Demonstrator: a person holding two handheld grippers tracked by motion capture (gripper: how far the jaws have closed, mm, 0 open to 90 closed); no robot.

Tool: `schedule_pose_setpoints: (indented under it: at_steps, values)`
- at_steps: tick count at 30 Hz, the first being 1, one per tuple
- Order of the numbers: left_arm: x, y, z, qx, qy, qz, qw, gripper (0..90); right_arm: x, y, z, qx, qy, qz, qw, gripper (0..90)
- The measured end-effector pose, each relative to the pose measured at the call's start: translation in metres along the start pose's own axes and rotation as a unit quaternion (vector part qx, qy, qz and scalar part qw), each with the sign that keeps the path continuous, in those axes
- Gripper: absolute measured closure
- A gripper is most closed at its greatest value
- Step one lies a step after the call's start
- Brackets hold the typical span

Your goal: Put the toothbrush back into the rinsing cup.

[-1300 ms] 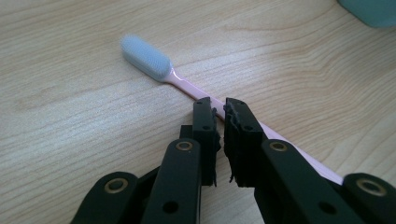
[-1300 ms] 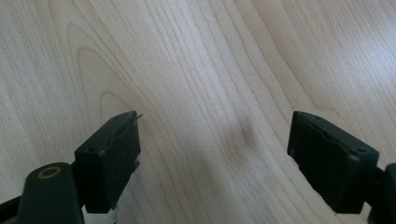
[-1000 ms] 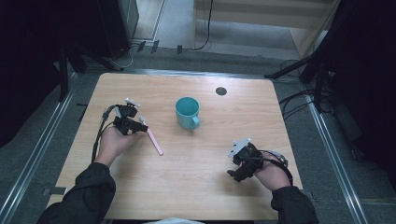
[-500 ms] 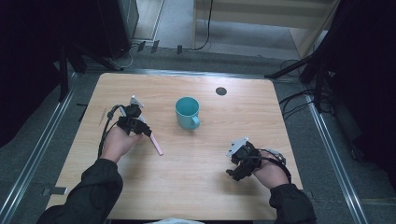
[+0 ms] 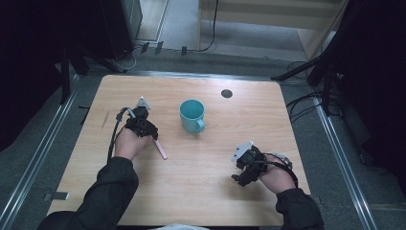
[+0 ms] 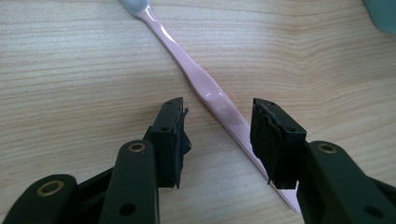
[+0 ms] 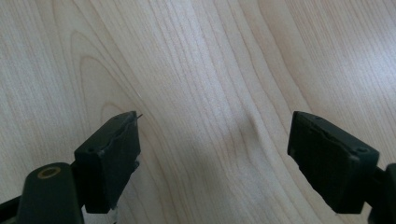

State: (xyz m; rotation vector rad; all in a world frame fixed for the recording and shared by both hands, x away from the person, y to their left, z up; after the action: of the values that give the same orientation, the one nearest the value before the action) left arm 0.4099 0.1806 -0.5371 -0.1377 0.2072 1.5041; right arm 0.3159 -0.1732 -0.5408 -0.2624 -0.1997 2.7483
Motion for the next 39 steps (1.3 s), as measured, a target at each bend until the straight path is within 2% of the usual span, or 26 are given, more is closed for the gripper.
schedule_pose_setpoints:
  at_steps: [5, 10, 16, 20, 26, 32, 35, 39]
  values:
    - [-0.003, -0.003, -0.003, 0.000, 0.009, 0.007, 0.9999, 53.7, 0.001, 0.001, 0.000, 0.002, -0.003, -0.001, 1.0000, 17.1]
    - [-0.006, -0.004, -0.008, 0.002, -0.011, 0.010, 0.9999, 52.3, 0.001, 0.001, 0.000, 0.003, -0.003, 0.000, 1.0000, 17.2]
    - [-0.009, -0.005, -0.009, -0.002, -0.019, 0.015, 0.9997, 50.6, 0.000, 0.001, 0.000, 0.003, -0.003, 0.000, 1.0000, 17.2]
    - [-0.011, -0.006, -0.010, 0.000, -0.035, 0.011, 0.9993, 51.5, 0.000, 0.001, -0.001, 0.004, -0.004, 0.002, 1.0000, 17.2]
    - [-0.017, -0.008, -0.011, 0.012, -0.073, -0.004, 0.9972, 52.9, 0.001, 0.000, -0.001, 0.003, -0.004, 0.004, 1.0000, 17.2]
    - [-0.017, -0.007, -0.011, 0.013, -0.085, -0.013, 0.9962, 58.3, 0.001, 0.001, -0.001, 0.005, -0.004, 0.002, 1.0000, 17.1]
    - [-0.016, -0.007, -0.011, 0.015, -0.094, -0.027, 0.9951, 62.3, 0.001, 0.001, -0.001, 0.006, -0.005, 0.002, 1.0000, 17.1]
    - [-0.015, -0.006, -0.011, 0.015, -0.094, -0.032, 0.9950, 66.4, 0.001, 0.001, -0.002, 0.009, -0.005, 0.002, 0.9999, 17.1]
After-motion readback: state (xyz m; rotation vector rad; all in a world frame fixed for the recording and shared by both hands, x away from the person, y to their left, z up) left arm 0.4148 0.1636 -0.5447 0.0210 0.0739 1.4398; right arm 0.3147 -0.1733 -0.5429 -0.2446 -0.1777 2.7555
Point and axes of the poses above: each handheld gripper's, and its own axes: z roughly backward along the jaws, y roughly out of its underside, x roughly to its left, the point moved 4 cm from there along -z, roughly forward along the jaws, and after that the axes turned 12 degrees about x, right-handed, at the moved point
